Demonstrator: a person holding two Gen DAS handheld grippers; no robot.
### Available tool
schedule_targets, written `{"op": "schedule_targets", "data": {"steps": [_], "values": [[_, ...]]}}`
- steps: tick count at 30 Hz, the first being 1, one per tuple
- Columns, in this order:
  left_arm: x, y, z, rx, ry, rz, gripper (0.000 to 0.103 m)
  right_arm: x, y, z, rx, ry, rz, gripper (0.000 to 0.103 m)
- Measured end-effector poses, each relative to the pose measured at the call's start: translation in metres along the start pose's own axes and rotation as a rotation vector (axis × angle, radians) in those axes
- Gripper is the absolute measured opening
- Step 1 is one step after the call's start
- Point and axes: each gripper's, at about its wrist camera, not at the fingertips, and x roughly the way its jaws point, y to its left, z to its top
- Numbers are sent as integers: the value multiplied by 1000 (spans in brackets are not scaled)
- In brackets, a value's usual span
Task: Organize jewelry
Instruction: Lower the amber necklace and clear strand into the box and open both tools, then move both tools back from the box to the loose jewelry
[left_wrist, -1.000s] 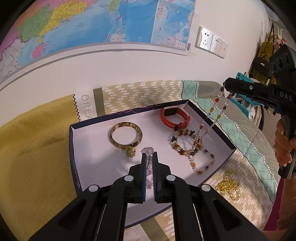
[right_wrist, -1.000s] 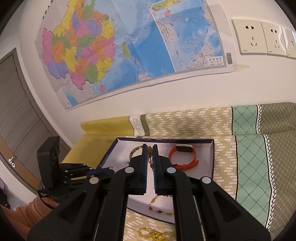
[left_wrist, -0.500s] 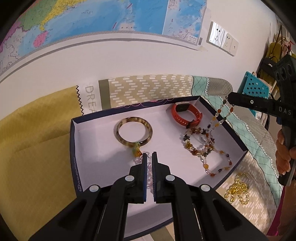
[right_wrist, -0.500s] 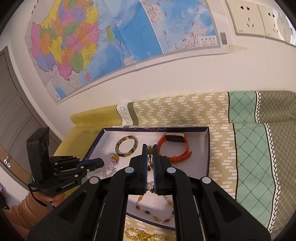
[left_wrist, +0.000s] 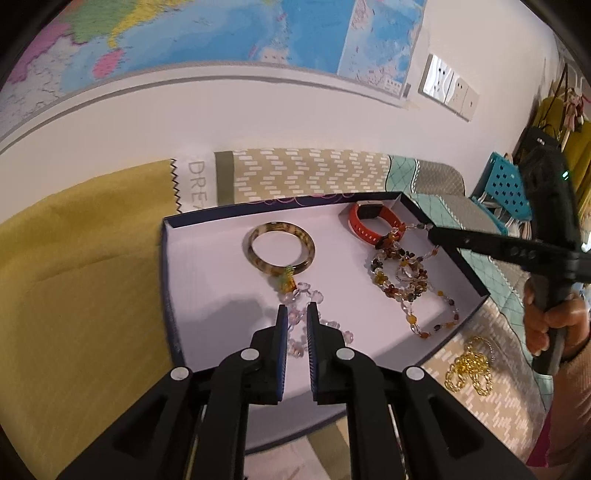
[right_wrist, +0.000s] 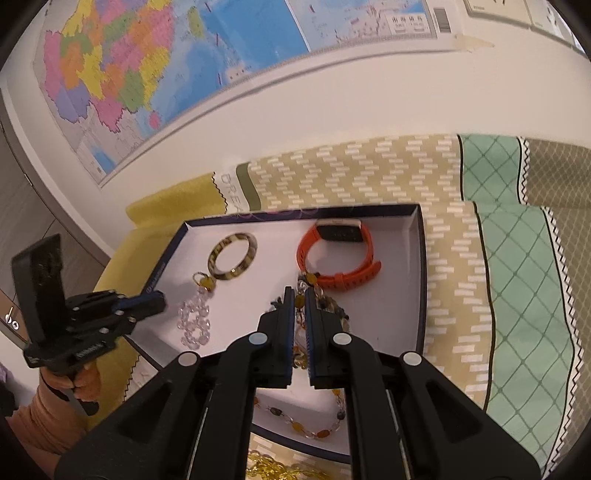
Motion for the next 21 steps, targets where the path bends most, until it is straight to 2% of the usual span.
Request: {"op": "schedule_targets", "data": {"steps": [9,12,15,19,21], "values": [[-25,-4,-18,11,-26,-16,18,11,-10,-14,28,47,-19,11],[-32,-6,-24,14,-37,-22,29,11,-11,-17,31,54,-37,22],[-38,-8,-32,12,-42,-24,30,9,-13,-20,39,53,-47,24],[-44,-11,-41,22,-42,-22,32,3,-15,-23,48,46,-57,34],[-47,-13,-46,30,-44,-22,32,-2,-15,-24,47,36,-63,36]]}}
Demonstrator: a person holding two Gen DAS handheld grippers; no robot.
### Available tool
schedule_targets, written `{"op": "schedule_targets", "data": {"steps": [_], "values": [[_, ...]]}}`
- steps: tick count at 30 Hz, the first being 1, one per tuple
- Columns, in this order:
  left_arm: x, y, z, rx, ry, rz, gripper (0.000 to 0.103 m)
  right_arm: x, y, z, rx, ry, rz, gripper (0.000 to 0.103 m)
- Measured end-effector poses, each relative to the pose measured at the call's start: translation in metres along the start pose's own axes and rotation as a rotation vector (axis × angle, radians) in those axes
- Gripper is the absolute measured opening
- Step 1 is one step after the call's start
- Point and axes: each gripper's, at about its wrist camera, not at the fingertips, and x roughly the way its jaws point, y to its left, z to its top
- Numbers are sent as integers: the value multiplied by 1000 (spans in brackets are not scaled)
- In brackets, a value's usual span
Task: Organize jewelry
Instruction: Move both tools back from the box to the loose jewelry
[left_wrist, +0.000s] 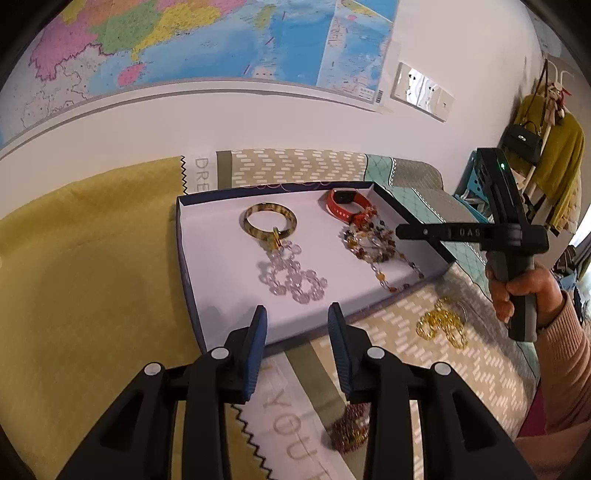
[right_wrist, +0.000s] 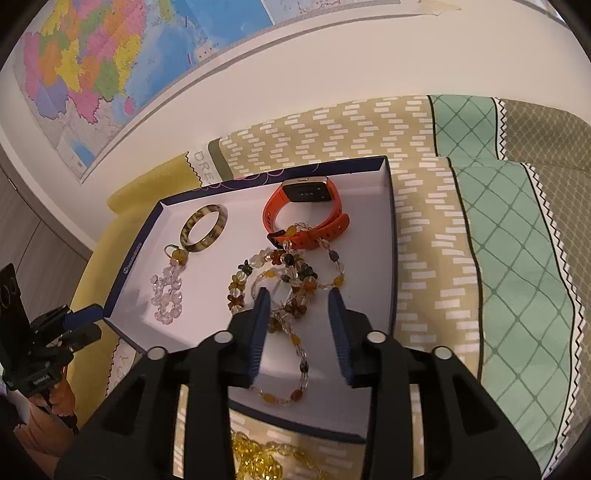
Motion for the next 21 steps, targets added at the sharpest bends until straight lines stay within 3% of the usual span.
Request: {"op": "schedule_targets", "data": {"steps": [9,17,21], "values": [[-7,-8,-10,21,-5,11,36,-32,10,-11,-24,-56,21,40],[19,4,38,15,-17,37,35,-37,34,-28,-73,-44,98,41],[30,3,46,19,-8,43,35,-40,40,-40,-97,-38,102,41]]}}
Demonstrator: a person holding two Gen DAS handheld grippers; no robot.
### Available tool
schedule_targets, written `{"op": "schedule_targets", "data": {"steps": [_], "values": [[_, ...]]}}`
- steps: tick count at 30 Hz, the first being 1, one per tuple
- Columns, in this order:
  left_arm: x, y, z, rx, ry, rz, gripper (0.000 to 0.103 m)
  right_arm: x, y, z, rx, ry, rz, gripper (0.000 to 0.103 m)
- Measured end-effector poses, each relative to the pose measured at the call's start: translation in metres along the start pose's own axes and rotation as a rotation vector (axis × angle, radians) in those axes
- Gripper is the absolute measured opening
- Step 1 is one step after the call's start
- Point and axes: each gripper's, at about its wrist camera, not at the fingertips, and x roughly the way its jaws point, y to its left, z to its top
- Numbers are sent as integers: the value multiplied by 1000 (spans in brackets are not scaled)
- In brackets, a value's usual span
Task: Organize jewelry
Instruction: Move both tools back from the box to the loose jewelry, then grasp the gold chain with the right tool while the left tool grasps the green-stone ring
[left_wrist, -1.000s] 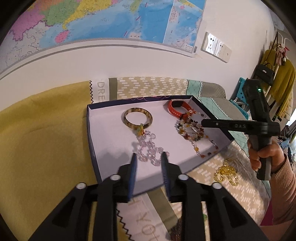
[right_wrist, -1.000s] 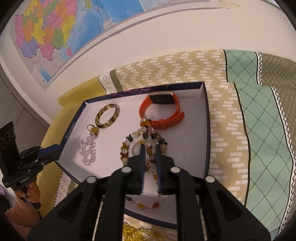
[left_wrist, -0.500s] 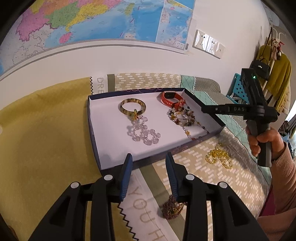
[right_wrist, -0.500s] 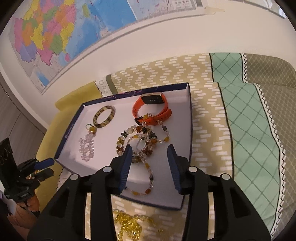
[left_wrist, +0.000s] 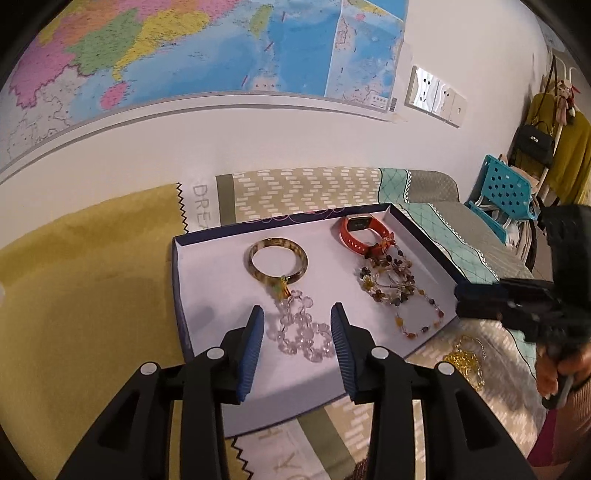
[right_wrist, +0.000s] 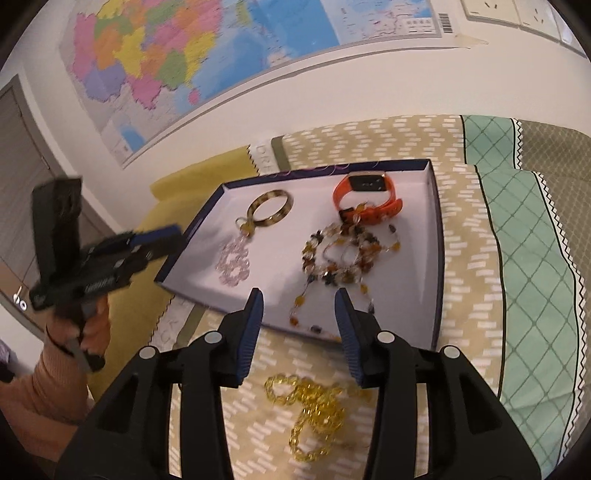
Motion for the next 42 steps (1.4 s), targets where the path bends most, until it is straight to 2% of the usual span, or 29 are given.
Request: {"op": "schedule_targets", "data": {"steps": [3,9,17,19,28,35,38,41,42], "values": [[-4,-4,-5,8,-6,-12,35,-7,0,-10,-2,-5,11,42],[-22,-18,-30,32,-15,-57,36,-18,-9,-33,17,2,-30,45],[-30,-30,-70,36,26,-88,39,-23,-22,-56,52,27,-84,54],[-32,-31,-78,30,32,-95,43,-25,-22,-61,57,29,-88,56],[-46,-32,-106,21,51,-94,50,-20,-4,-73,-3,56,-123,60],[-44,-41,-118,41,72,-98,51,-19,5,-80,-30,69,-117,60],[-43,-42,-119,37,76,-104,51,-22,8,-85,-34,68,-120,55],[-41,-43,-120,31,80,-104,51,-24,11,-88,-40,75,-113,44],[-41,-43,-120,30,80,-102,51,-24,13,-89,-50,83,-108,34]]}}
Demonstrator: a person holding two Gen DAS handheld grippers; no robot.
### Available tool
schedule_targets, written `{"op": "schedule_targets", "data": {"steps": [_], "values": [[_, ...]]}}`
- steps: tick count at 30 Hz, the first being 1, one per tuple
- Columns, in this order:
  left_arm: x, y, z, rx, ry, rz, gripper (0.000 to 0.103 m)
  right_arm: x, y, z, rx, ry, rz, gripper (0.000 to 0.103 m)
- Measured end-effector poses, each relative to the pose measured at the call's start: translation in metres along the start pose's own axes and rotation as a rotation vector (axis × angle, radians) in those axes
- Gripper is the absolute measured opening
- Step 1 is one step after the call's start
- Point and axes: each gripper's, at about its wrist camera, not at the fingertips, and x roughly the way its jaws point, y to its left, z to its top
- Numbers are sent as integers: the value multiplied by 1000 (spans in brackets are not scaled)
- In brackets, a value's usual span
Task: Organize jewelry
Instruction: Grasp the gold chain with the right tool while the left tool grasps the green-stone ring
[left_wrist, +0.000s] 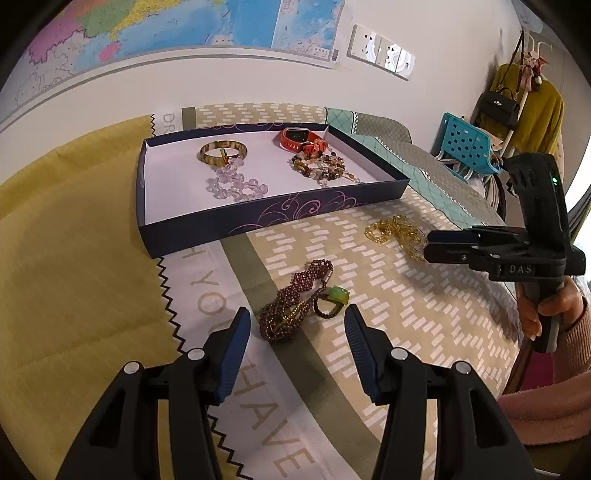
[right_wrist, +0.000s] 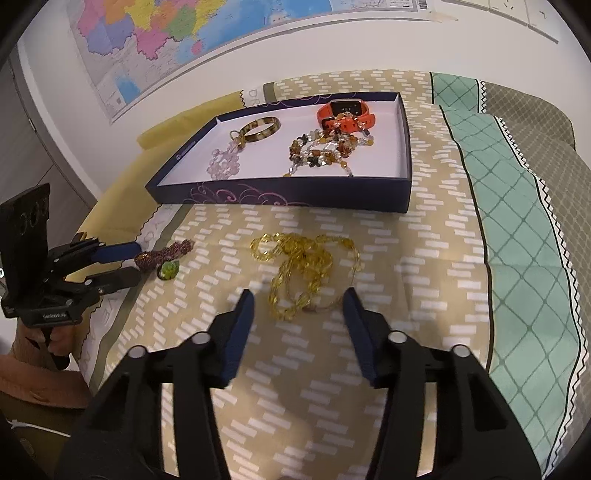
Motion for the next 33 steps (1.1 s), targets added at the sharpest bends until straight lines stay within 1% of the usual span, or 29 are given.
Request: {"op": "schedule_targets", "data": {"steps": [1,3,7,8,9,10,12,14,17,18,19,20,21,22,23,24,25,27,30,33], "values": [[0,0,0,-2,0,1,50,0,2,-1,-7,2,-3,23],[-1,1,0,-6,-2,3,50,-2,2,-1,-9,-2,-5,15],[0,2,-1,-13,3,11,50,-8,-2,6,10,-44,-25,16],[0,2,-1,-15,5,12,49,-8,-4,8,18,-57,-40,17],[1,3,-2,-17,7,18,48,-6,-6,10,25,-53,-46,34],[1,3,-2,-18,10,20,48,-4,-7,12,25,-49,-49,53],[2,3,-3,-16,11,23,48,1,-4,15,2,-50,-74,54],[1,3,-4,-16,11,24,46,7,0,17,-19,-40,-80,54],[2,4,-3,-18,13,36,39,19,7,18,-66,-19,-128,53],[2,5,-3,-19,13,40,36,20,10,18,-83,-19,-146,52],[2,6,-3,-21,13,42,33,21,11,18,-101,-18,-166,44],[1,7,-3,-22,12,43,32,21,11,17,-107,-18,-177,39],[1,8,-3,-25,12,45,29,20,9,17,-101,-19,-182,31],[1,9,-3,-28,12,46,26,19,5,17,-91,-19,-174,24],[2,10,-2,-31,12,45,24,17,2,17,-79,-19,-165,21],[2,11,-2,-33,11,47,19,15,-4,17,-56,-20,-149,16],[1,13,-1,-38,10,48,14,12,-7,16,-39,-21,-131,15],[1,16,0,-53,2,64,14,7,-12,14,-12,-30,-113,13],[-1,26,2,-98,-8,117,14,-4,-19,11,42,-48,-50,12],[-7,28,4,-112,-27,101,16,-11,-22,7,66,-58,-16,12]]}}
